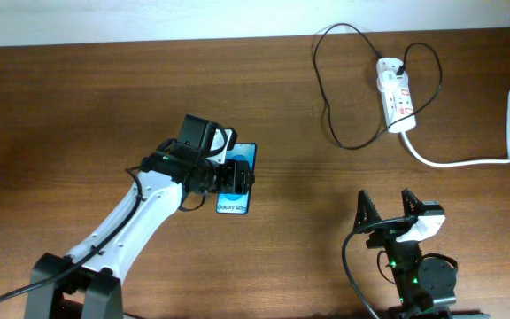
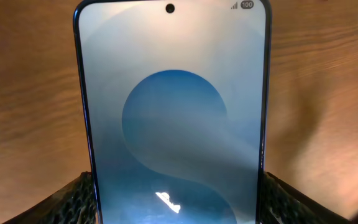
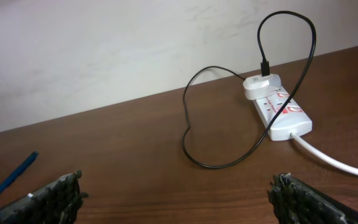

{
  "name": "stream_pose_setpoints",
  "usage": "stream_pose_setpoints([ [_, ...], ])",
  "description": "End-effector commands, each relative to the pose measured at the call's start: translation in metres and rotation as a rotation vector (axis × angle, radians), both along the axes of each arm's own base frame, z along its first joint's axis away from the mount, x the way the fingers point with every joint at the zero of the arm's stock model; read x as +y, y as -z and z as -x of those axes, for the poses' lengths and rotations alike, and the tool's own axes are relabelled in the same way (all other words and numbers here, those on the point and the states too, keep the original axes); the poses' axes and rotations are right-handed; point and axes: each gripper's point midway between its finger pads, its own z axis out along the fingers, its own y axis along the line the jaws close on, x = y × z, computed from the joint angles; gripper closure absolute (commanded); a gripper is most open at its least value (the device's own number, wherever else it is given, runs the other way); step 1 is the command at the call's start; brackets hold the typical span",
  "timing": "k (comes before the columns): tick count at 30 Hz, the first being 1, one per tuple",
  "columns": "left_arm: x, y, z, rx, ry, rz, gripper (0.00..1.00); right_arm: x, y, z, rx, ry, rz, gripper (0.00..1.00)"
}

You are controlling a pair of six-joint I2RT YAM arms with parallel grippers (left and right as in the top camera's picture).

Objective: Plug charger to phone and switch on socket
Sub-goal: 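Lift the phone with the left gripper and tilt it upright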

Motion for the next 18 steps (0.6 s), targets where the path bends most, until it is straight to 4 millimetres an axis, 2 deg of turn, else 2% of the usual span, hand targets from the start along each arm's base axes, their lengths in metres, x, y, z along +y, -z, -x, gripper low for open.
stream_pose_setpoints([
  [1,-0.018,-0.03,0.0,0.013,-0.021,0.132,0.43,-0.001,0.003,0.0,0.004,0.005,0.01,0.02],
  [18,-0.029,-0.036,0.009,0.093,-0.043,0.218,0.44,-0.001,0.003,0.0,0.004,0.005,0.01,0.02],
])
